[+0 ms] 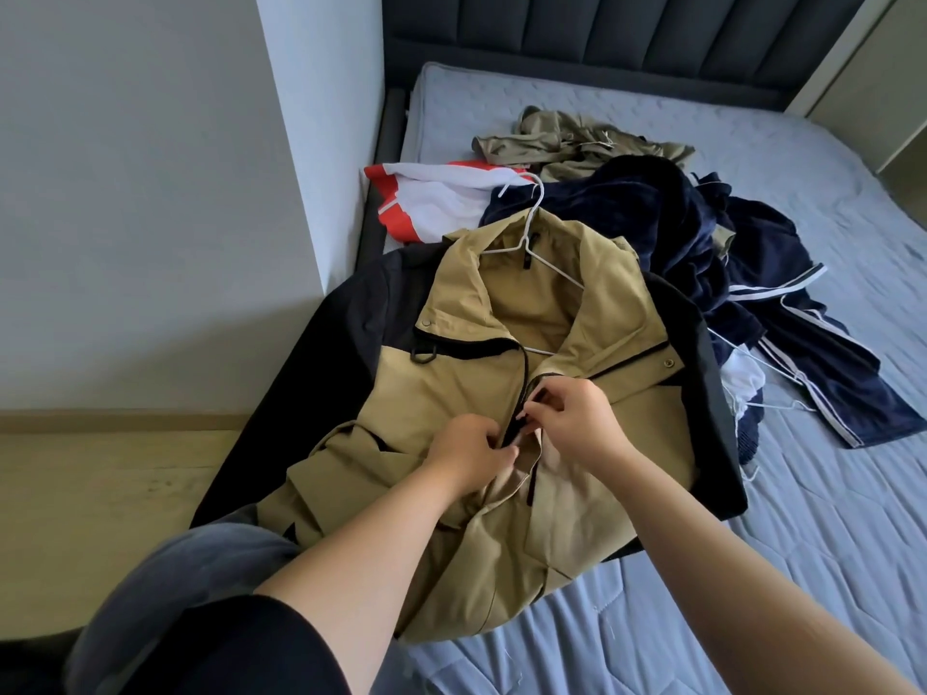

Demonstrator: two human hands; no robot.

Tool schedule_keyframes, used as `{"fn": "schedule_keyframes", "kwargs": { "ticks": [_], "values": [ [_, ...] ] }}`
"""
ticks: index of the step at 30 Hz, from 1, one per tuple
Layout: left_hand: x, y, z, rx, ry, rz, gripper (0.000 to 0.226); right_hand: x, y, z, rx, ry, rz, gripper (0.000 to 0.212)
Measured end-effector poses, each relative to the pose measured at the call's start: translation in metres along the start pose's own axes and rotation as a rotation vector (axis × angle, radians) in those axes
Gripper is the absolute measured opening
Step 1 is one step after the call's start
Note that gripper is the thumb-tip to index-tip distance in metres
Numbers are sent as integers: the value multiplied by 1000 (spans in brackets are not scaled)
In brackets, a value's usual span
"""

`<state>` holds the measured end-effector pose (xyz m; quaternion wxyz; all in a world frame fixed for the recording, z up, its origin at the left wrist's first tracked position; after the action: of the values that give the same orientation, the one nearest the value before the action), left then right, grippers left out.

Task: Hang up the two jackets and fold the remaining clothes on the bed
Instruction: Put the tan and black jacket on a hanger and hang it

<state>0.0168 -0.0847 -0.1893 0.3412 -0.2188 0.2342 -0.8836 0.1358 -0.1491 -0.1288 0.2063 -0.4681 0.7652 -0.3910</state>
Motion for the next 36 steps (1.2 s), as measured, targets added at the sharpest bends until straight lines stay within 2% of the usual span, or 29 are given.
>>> {"fn": "schedule_keyframes", "kwargs": {
  "ticks": [3, 7, 9, 12, 14, 17, 18, 20, 22, 25, 29, 32, 36],
  "values": [
    [-3, -7, -2, 156, -60, -37, 50, -1, 0, -6, 168, -59, 101, 12],
    [-4, -16, -6, 229, -63, -175, 48, -14, -3, -17, 319, -102, 220, 14],
    [-3, -18, -10, 183, -74, -219, 47, -23, -4, -20, 376, -32, 265, 16],
    [-3, -18, -15, 150, -86, -236, 47, -36, -9, -17, 267, 160, 310, 13],
    [-3, -18, -17, 118, -79, -237, 46, -38, -9, -15, 198, 246, 308, 13],
    [-3, -14, -19, 85, -55, -168, 47, -35, -6, -25, 262, 83, 222, 15],
    [-2, -14, -17, 160, -56, -118, 44, -34, -6, -29, 303, 21, 188, 15],
    [-5, -16, -9, 411, -77, -20, 21, -33, -11, -31, 316, -34, 162, 16],
    [-7, -19, 2, 566, -77, 55, 14, -32, -19, -33, 265, -50, 174, 17],
    [-8, -19, 8, 654, -43, 111, 8, -27, -22, -41, 216, -95, 164, 15],
    [-8, -24, 7, 613, -51, 147, 15, -22, -20, -52, 175, -147, 138, 12],
    [-8, -30, 4, 621, -59, 122, 22, -24, -16, -55, 133, -127, 89, 12],
    [-4, -35, 7, 639, -31, 33, 27, -40, -23, -43, -62, 89, 99, 21]
  ]
}}
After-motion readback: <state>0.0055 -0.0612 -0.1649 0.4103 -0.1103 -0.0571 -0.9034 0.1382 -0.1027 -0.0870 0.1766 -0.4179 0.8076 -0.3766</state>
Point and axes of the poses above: each hand's wrist, its own x-axis away from the middle knuckle, its own y-axis out of the palm, z = x × y, the point moved 3 cm from there along -x, towards the middle knuckle, and after that the axes turned 7 degrees about x, right-handed, at the moved point
